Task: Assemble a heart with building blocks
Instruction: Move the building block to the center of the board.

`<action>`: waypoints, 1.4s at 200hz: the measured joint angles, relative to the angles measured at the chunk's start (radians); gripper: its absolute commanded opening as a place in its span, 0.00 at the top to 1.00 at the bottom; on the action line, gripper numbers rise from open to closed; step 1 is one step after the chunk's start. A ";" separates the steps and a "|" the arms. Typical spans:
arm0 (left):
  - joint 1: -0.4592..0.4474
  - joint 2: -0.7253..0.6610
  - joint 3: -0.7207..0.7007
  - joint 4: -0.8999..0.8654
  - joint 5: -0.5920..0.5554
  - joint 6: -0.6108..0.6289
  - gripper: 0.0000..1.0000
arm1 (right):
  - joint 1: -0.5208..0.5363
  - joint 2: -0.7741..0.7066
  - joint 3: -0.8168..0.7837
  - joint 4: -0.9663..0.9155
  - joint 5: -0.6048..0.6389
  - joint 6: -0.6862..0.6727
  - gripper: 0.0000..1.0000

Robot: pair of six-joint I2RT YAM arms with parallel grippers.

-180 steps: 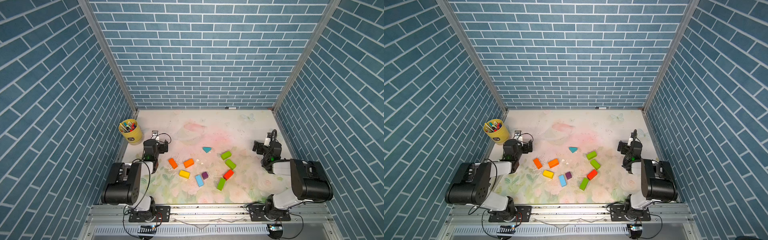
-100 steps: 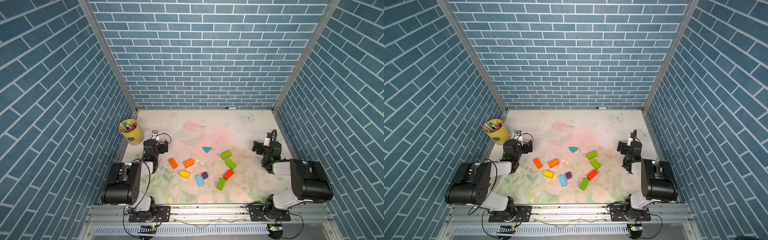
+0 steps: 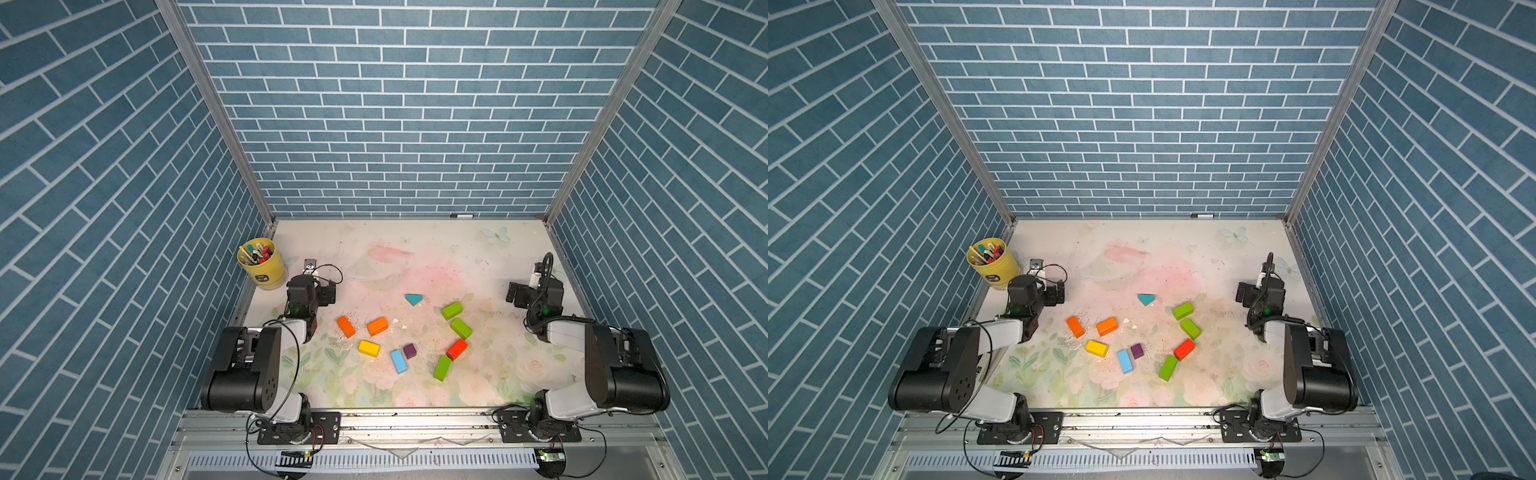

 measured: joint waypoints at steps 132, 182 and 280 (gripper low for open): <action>-0.696 -0.279 0.314 -0.919 -0.108 -0.465 0.08 | 0.637 -0.098 0.435 -0.965 0.111 0.484 0.10; -0.690 -0.261 0.356 -0.999 -0.108 -0.528 0.11 | 0.638 0.157 0.548 -1.023 0.007 0.524 0.16; -0.682 -0.251 0.373 -1.020 -0.054 -0.536 0.11 | 0.640 0.370 0.656 -1.073 -0.003 0.736 0.21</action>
